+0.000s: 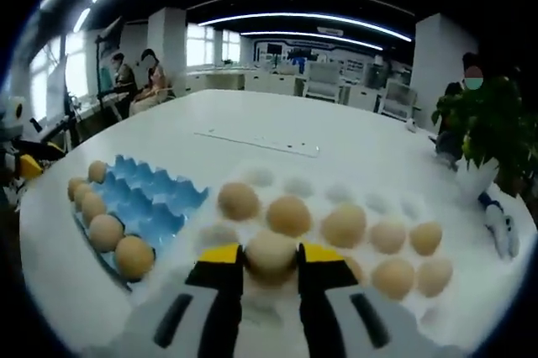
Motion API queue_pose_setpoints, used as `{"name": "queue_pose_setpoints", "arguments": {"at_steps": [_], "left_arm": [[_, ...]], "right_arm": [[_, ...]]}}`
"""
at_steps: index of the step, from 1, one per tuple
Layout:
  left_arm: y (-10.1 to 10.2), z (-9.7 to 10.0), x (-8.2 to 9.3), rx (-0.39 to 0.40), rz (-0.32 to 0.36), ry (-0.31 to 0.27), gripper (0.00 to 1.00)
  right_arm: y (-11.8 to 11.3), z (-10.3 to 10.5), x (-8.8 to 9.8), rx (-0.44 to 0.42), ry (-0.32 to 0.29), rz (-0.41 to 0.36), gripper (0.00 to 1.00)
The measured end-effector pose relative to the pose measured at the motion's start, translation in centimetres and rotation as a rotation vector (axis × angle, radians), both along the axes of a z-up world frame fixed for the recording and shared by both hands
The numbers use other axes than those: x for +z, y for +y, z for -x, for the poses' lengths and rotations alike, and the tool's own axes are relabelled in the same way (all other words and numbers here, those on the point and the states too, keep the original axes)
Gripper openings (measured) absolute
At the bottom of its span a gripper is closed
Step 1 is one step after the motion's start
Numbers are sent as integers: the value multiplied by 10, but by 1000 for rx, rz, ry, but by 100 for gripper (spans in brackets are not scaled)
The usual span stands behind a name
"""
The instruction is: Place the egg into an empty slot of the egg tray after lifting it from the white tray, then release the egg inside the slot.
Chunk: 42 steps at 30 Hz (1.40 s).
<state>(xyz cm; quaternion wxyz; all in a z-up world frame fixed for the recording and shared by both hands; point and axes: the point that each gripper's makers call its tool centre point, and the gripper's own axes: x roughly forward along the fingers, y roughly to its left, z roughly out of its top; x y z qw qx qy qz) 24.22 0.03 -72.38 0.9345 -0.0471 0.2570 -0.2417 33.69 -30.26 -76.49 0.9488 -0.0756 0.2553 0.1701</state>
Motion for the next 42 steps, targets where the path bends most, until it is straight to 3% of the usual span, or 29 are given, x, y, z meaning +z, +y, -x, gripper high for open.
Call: {"name": "queue_pose_setpoints", "arguments": {"at_steps": [7, 10, 13, 16, 42], "left_arm": [[-4, 1, 0, -11, 2, 0, 65], [-4, 1, -1, -12, 0, -1, 65], [-3, 0, -1, -13, -5, -1, 65], [-3, 0, 0, -12, -1, -3, 65], [-4, -1, 3, -22, 2, -7, 65]], "right_arm": [[13, 2, 18, 21, -27, -53, 24], [25, 3, 26, 47, -42, -70, 24], [39, 2, 33, 62, -40, -132, 24], [55, 0, 38, 102, -51, -131, 24], [195, 6, 37, 381, -2, -198, 25]]}}
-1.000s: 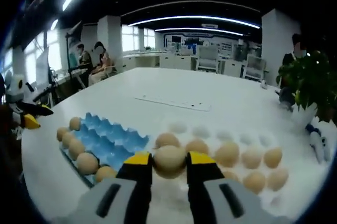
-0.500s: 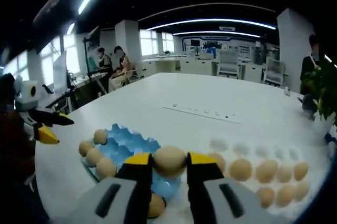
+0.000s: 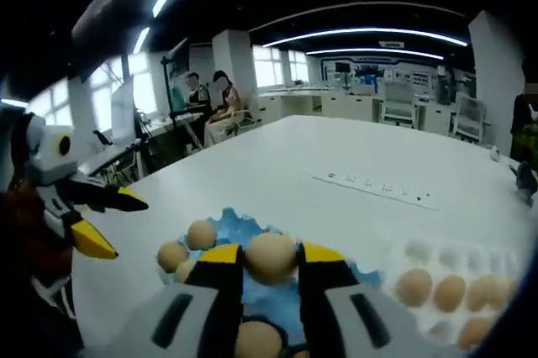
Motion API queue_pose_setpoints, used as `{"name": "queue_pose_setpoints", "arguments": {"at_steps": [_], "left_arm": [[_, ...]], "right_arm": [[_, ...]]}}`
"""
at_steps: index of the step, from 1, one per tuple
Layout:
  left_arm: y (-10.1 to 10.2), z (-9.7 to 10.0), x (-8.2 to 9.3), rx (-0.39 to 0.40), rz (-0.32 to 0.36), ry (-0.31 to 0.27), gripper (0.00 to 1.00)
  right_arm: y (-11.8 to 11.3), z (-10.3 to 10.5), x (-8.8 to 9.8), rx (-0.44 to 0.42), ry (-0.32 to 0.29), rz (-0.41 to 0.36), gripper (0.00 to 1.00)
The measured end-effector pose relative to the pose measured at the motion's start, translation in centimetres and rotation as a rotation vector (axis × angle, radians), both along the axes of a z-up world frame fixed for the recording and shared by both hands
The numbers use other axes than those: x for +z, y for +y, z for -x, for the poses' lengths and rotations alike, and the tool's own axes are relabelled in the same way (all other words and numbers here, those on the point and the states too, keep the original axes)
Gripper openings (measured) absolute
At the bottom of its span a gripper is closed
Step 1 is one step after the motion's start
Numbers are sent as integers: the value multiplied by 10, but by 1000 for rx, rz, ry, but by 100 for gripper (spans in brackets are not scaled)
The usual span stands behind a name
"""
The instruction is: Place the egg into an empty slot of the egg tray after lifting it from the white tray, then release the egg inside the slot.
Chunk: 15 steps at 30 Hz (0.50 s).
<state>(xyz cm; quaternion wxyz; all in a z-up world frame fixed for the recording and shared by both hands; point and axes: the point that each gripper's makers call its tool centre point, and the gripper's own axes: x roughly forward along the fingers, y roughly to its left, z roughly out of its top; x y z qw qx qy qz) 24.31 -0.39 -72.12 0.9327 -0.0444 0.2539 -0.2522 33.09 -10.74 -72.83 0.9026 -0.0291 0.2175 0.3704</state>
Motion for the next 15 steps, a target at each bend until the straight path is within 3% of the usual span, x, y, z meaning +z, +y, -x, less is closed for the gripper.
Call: {"name": "queue_pose_setpoints", "arguments": {"at_steps": [6, 15], "left_arm": [[2, 1, -2, 6, -1, 4, 64], [9, 2, -4, 23, 2, 10, 64]], "right_arm": [[29, 3, -9, 54, 15, -5, 25], [51, 5, -18, 93, 43, -6, 25]]}}
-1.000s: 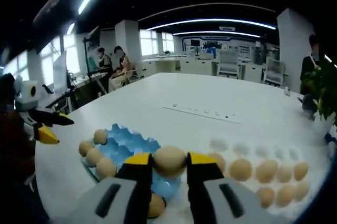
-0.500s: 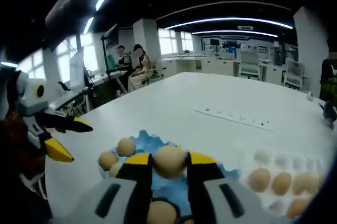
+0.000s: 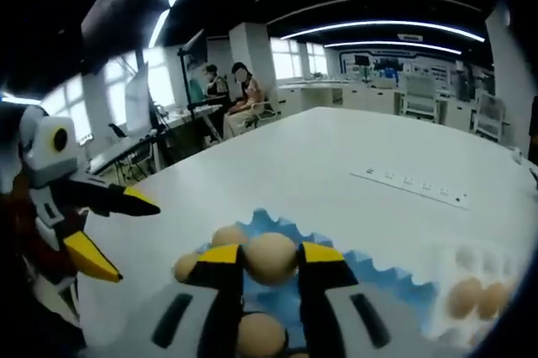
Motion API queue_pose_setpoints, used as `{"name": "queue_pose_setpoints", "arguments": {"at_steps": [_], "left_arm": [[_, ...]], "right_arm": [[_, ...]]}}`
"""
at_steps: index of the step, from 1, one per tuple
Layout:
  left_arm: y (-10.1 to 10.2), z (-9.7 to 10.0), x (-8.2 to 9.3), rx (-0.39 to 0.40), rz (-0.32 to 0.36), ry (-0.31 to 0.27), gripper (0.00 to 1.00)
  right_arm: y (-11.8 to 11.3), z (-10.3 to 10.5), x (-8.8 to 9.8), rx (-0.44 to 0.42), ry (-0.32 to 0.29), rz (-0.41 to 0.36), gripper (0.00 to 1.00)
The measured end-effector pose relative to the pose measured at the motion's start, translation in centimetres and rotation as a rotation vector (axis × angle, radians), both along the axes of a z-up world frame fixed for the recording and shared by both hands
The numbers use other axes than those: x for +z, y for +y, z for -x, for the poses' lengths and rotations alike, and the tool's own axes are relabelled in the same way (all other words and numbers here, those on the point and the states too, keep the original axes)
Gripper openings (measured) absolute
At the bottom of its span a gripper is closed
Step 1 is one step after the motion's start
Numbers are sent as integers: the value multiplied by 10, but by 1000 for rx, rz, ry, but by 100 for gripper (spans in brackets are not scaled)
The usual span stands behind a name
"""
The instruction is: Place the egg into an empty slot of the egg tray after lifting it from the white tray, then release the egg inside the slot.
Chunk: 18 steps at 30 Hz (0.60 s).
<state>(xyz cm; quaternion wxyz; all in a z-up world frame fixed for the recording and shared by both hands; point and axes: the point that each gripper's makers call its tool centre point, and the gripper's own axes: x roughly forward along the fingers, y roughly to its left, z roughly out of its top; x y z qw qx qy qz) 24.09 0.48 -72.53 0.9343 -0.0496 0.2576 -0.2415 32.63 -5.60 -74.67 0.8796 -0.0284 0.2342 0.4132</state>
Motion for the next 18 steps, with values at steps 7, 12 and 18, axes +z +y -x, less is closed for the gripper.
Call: {"name": "queue_pose_setpoints", "arguments": {"at_steps": [7, 12, 18], "left_arm": [[-1, 0, 0, -2, 0, -2, 64], [-1, 0, -1, -4, -1, -1, 63], [-3, 1, -1, -10, -2, -2, 63]], "right_arm": [[10, 2, -9, 19, 25, 8, 25], [12, 4, -16, 25, 45, 17, 25], [14, 5, -24, 27, 68, 26, 25]]}}
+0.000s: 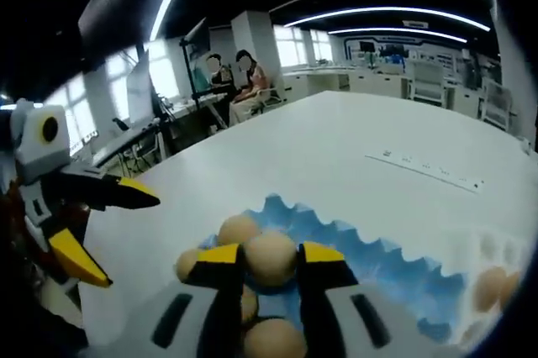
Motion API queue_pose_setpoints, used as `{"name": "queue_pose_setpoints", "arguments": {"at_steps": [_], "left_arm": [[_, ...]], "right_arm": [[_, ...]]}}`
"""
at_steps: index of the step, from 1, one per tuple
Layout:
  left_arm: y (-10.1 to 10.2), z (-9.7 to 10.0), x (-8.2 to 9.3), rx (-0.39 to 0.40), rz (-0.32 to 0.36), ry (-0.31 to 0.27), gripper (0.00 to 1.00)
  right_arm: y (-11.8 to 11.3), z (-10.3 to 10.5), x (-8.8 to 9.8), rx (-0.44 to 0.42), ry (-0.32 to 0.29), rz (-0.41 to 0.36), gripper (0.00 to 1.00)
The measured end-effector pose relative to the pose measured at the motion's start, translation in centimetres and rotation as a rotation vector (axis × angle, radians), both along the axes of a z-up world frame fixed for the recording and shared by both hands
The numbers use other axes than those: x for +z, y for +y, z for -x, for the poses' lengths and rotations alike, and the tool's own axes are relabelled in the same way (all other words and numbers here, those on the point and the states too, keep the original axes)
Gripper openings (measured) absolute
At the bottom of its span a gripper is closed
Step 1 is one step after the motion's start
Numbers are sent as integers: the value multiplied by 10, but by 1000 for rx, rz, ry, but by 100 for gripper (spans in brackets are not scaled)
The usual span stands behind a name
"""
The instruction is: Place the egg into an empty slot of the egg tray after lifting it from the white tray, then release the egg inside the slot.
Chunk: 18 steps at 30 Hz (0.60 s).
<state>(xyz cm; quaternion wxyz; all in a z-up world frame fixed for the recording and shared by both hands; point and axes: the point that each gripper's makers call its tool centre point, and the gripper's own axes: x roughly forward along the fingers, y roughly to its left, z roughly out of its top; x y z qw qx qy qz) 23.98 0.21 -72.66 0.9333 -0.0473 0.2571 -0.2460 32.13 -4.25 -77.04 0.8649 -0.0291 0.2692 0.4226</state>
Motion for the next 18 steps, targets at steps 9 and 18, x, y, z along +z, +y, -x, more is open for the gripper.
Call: {"name": "queue_pose_setpoints", "arguments": {"at_steps": [9, 18], "left_arm": [[-1, 1, -1, -3, 0, 5, 63], [-2, 1, -1, -7, 3, 3, 63]], "right_arm": [[1, 0, -3, 7, -6, 17, 25], [2, 0, -4, 29, -22, 42, 26]]}}
